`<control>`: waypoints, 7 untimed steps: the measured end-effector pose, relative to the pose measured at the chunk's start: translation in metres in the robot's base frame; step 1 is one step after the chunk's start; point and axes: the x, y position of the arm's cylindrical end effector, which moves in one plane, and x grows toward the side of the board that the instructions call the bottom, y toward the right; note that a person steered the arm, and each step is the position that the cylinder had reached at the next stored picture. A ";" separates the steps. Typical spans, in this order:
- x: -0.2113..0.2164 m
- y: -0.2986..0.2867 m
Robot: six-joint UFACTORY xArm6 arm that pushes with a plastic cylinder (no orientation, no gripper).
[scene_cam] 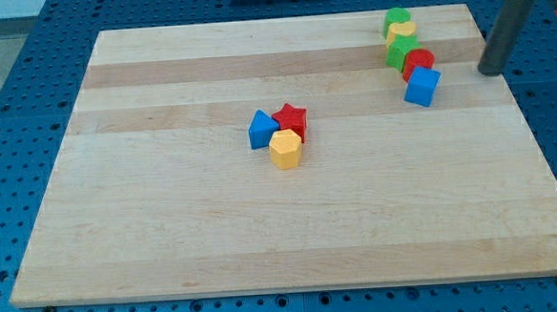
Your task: Adjust the red circle and the blue cube to form a vertical line of blocks
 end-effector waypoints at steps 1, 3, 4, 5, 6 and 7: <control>-0.017 -0.021; -0.018 -0.074; -0.018 -0.087; -0.018 -0.089; -0.018 -0.075; -0.006 -0.052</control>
